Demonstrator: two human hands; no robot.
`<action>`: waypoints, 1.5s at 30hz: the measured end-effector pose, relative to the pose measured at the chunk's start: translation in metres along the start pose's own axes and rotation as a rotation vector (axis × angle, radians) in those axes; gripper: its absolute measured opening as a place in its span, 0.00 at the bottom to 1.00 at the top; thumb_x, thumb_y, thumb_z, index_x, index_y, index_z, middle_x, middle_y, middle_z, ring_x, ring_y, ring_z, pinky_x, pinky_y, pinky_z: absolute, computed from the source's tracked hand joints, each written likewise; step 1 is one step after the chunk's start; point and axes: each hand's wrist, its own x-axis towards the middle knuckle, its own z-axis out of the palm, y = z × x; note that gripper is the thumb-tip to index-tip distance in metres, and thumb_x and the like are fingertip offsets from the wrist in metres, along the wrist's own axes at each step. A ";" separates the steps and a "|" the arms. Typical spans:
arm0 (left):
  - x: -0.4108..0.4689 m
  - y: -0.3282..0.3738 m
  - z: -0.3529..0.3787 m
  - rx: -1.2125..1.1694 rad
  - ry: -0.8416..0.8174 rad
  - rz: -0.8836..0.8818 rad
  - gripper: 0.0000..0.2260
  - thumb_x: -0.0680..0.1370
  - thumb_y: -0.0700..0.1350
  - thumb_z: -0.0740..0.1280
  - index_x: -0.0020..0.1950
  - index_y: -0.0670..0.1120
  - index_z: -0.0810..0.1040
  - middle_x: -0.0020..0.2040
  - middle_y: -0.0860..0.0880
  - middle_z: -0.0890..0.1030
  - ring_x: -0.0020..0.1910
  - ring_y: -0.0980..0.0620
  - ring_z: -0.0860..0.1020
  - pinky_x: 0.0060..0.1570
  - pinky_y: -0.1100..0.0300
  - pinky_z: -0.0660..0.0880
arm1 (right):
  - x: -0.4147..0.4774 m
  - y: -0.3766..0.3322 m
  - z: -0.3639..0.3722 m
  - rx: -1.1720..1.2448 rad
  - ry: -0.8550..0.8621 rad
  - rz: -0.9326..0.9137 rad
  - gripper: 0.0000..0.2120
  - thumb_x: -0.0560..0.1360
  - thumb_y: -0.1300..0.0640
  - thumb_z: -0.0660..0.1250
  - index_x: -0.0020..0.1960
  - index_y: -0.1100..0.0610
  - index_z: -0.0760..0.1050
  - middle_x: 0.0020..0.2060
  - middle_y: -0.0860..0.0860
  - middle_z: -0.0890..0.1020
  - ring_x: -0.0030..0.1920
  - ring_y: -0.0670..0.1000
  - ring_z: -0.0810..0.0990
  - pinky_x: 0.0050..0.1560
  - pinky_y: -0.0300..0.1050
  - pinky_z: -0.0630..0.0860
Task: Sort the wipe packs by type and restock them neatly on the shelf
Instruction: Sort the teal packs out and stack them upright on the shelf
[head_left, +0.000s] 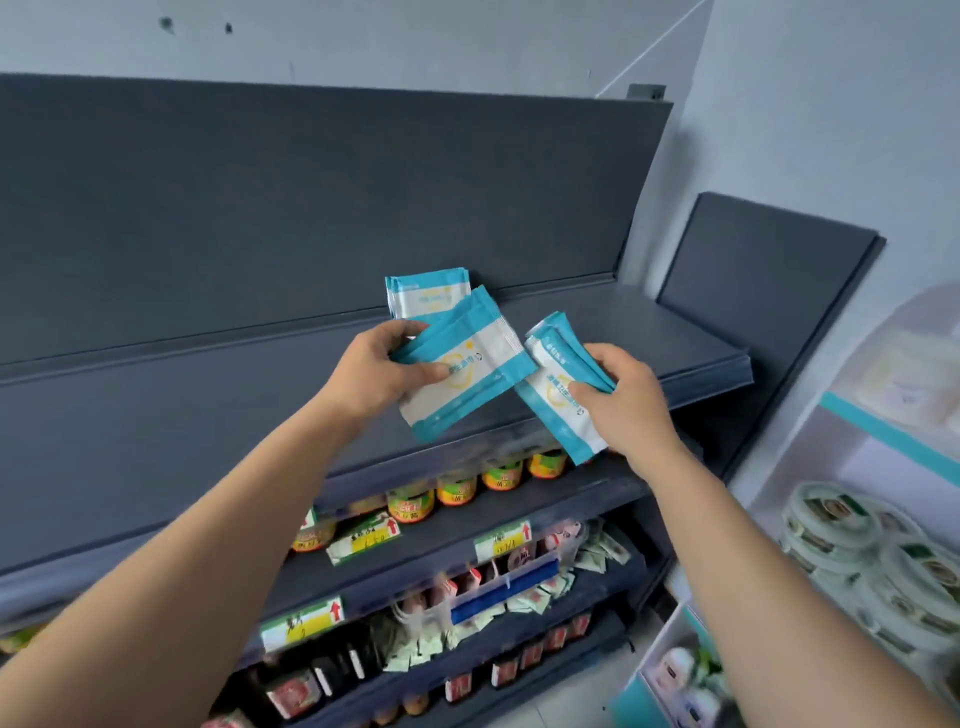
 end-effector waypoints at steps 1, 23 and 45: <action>0.015 -0.002 -0.004 0.003 0.006 -0.012 0.18 0.70 0.36 0.75 0.56 0.46 0.76 0.51 0.49 0.81 0.42 0.54 0.81 0.31 0.67 0.74 | 0.012 -0.002 0.003 -0.007 0.024 -0.008 0.17 0.74 0.64 0.67 0.56 0.46 0.75 0.47 0.42 0.79 0.51 0.48 0.79 0.49 0.44 0.76; 0.178 -0.059 -0.009 0.458 0.085 -0.165 0.16 0.68 0.45 0.78 0.54 0.47 0.80 0.51 0.46 0.80 0.41 0.48 0.78 0.42 0.53 0.77 | 0.175 -0.012 0.054 -0.257 -0.829 -0.121 0.21 0.72 0.64 0.71 0.63 0.49 0.77 0.54 0.38 0.79 0.54 0.37 0.77 0.57 0.34 0.69; 0.168 -0.054 0.005 0.004 -0.040 -0.346 0.27 0.64 0.35 0.79 0.59 0.49 0.75 0.54 0.51 0.83 0.54 0.51 0.81 0.51 0.53 0.80 | 0.226 0.023 0.103 0.019 -0.852 0.050 0.47 0.65 0.56 0.80 0.76 0.47 0.56 0.62 0.45 0.77 0.61 0.46 0.77 0.64 0.45 0.73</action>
